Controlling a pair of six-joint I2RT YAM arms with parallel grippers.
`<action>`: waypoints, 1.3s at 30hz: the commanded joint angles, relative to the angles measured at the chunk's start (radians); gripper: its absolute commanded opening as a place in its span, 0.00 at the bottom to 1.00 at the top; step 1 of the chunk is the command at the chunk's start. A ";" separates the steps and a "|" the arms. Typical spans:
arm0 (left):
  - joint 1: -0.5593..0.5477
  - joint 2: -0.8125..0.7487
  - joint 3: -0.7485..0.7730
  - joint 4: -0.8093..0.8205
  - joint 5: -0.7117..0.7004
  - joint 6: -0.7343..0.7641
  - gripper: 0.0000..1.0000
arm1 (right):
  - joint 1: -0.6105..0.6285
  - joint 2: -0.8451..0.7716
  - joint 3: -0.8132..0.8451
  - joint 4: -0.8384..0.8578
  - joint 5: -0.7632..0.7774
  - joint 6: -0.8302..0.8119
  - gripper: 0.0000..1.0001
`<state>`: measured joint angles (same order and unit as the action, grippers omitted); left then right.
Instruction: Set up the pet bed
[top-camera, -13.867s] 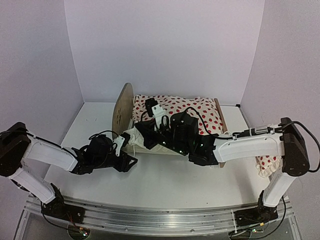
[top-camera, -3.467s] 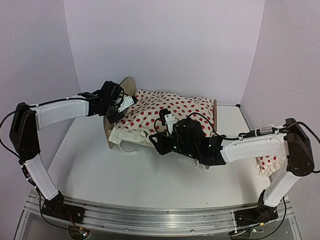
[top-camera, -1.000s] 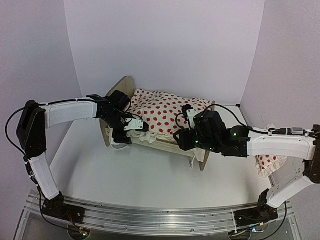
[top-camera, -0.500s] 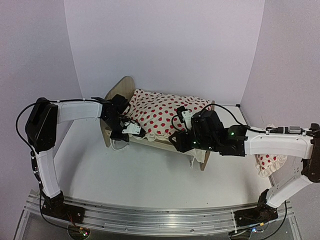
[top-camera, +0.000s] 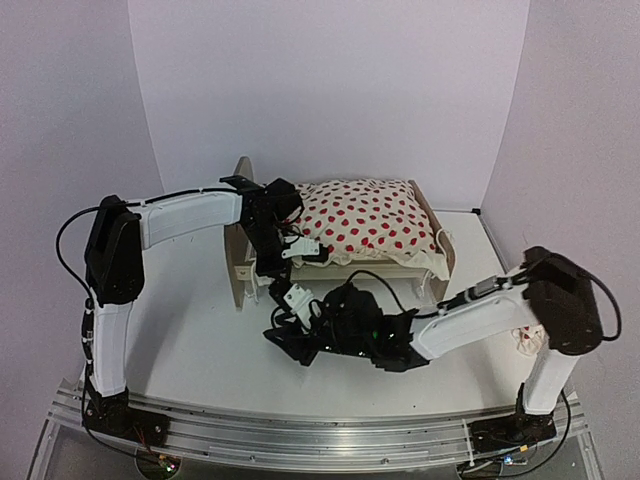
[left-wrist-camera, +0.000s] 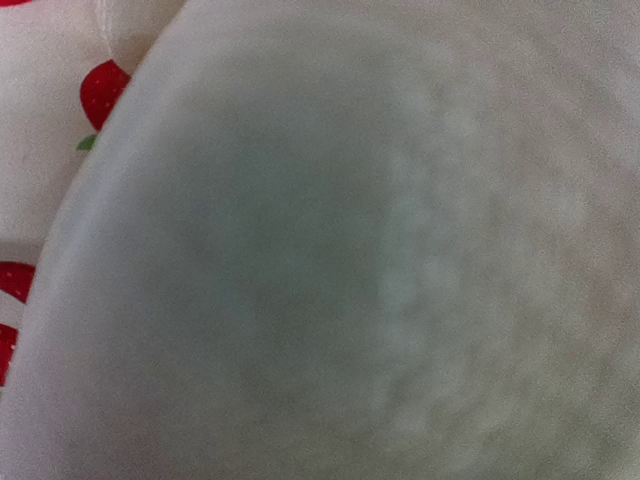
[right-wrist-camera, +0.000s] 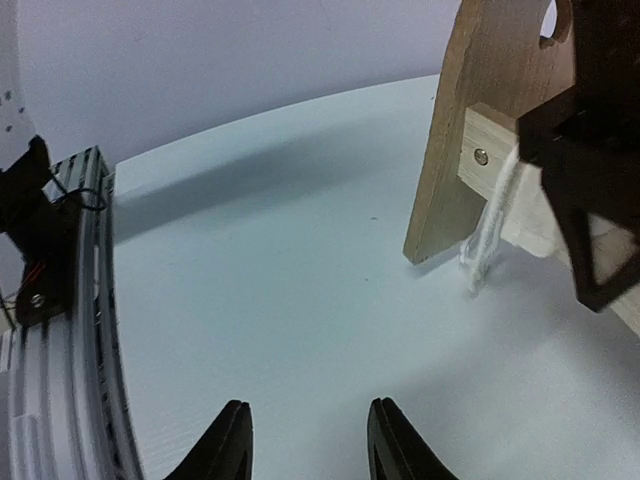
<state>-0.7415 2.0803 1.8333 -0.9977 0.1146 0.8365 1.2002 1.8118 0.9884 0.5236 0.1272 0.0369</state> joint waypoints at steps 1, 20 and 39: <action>-0.030 0.015 0.249 -0.100 0.033 -0.222 0.00 | -0.002 0.222 0.014 0.571 0.149 0.039 0.43; -0.057 0.041 0.363 -0.124 0.096 -0.312 0.00 | -0.066 0.635 0.246 0.914 0.510 0.185 0.53; -0.061 0.040 0.358 -0.107 0.094 -0.305 0.00 | -0.101 0.790 0.447 0.869 0.384 0.243 0.48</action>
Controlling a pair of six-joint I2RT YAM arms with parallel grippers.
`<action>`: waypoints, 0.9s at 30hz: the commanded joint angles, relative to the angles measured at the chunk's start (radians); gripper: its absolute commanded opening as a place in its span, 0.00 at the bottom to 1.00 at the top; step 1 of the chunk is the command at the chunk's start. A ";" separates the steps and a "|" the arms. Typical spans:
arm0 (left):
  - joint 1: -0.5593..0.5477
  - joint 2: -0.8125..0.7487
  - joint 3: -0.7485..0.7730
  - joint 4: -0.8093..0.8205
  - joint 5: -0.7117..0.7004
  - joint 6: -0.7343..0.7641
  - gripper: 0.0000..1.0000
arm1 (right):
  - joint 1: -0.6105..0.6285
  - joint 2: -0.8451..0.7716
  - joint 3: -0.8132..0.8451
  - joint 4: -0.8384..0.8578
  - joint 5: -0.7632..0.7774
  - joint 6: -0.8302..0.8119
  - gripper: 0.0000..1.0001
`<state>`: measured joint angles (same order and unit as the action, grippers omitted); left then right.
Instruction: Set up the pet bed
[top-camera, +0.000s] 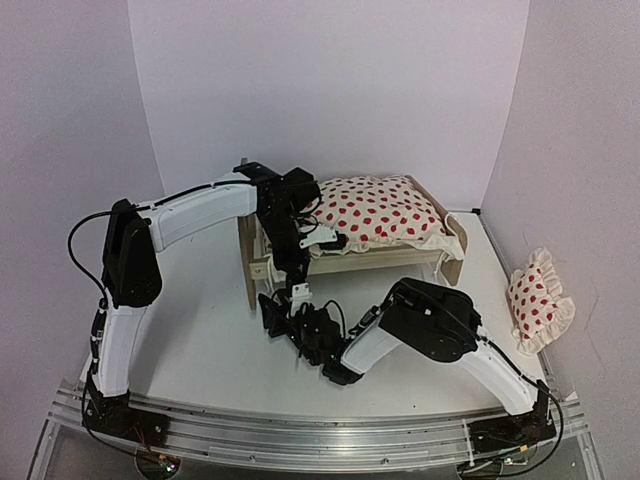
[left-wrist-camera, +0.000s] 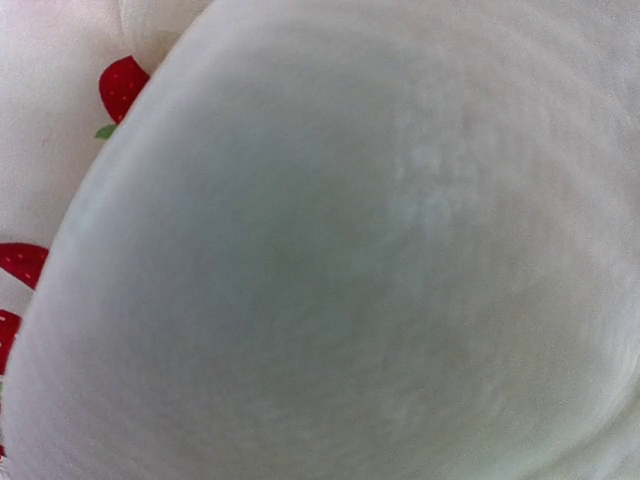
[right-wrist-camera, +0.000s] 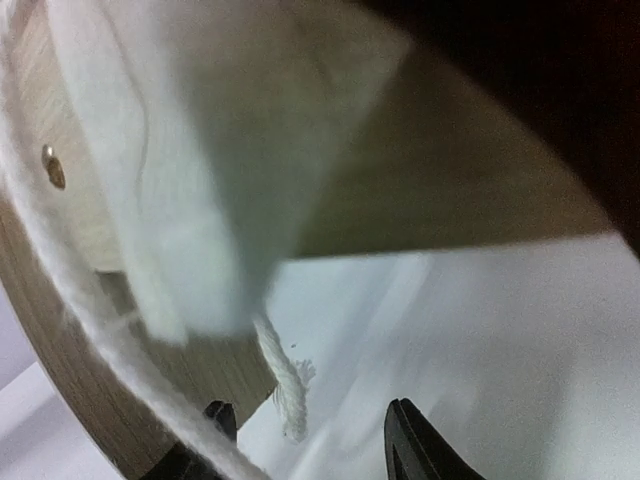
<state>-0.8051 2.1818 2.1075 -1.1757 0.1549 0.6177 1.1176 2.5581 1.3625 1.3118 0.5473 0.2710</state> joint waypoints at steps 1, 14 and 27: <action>0.002 -0.061 0.082 0.074 0.051 -0.086 0.00 | -0.021 0.054 0.089 0.071 -0.043 0.014 0.46; 0.064 -0.100 -0.064 0.215 -0.071 0.005 0.00 | -0.007 -0.126 -0.138 0.043 -0.045 0.030 0.00; 0.151 -0.101 -0.297 0.412 -0.052 0.113 0.00 | 0.050 -0.339 -0.332 -0.259 -0.272 0.254 0.00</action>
<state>-0.7409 2.1627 1.8433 -0.8913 0.1110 0.7133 1.1399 2.2714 1.0526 1.1973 0.3877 0.3852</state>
